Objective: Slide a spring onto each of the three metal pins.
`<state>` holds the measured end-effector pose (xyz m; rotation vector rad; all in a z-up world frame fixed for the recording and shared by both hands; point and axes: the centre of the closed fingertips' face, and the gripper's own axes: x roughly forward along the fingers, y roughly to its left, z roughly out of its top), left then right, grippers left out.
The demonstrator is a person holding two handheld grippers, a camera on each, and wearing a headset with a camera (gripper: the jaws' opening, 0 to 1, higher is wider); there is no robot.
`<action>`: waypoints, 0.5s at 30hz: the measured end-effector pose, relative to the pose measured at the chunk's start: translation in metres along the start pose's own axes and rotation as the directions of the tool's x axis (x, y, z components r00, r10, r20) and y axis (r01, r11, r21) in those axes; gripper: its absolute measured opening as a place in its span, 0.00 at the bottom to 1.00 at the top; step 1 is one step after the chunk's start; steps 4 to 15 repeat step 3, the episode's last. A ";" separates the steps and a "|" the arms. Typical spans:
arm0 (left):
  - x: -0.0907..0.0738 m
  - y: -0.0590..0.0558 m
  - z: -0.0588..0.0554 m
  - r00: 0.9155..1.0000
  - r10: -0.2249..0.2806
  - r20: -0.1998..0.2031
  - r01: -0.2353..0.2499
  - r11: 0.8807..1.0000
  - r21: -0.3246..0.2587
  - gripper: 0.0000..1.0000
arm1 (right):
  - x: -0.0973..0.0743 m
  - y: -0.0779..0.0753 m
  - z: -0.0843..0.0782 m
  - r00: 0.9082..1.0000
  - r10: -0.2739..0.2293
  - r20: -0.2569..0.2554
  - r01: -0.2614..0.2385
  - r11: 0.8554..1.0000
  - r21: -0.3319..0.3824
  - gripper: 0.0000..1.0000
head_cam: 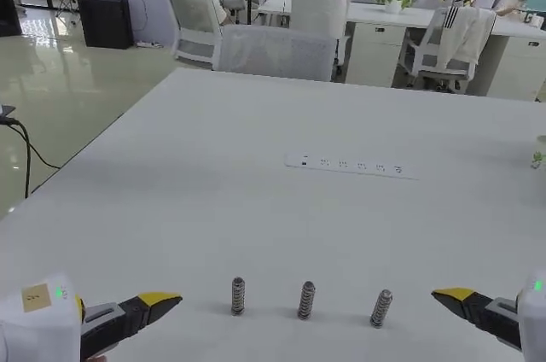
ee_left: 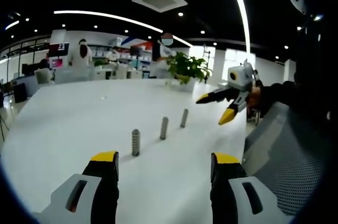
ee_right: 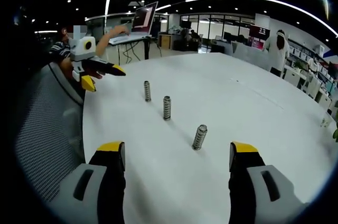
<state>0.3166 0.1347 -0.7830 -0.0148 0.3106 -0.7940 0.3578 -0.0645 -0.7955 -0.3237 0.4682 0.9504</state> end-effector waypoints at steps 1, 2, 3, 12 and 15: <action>0.000 0.000 -0.001 1.000 0.000 0.000 0.000 1.000 0.001 0.67 | 0.000 0.000 0.000 1.000 -0.001 0.001 0.001 1.000 0.000 0.81; 0.000 0.000 -0.001 1.000 0.000 -0.003 0.000 1.000 0.002 0.67 | 0.000 0.000 0.000 1.000 0.000 0.001 0.000 1.000 0.001 0.81; 0.000 0.000 -0.002 1.000 0.000 -0.006 0.000 1.000 0.003 0.67 | 0.000 0.000 0.000 1.000 -0.001 0.001 0.001 1.000 0.003 0.81; 0.000 0.000 -0.002 1.000 0.000 -0.006 0.000 1.000 0.003 0.67 | 0.000 0.000 0.000 1.000 -0.001 0.001 0.001 1.000 0.003 0.81; 0.000 0.000 -0.002 1.000 0.000 -0.006 0.000 1.000 0.003 0.67 | 0.000 0.000 0.000 1.000 -0.001 0.001 0.001 1.000 0.003 0.81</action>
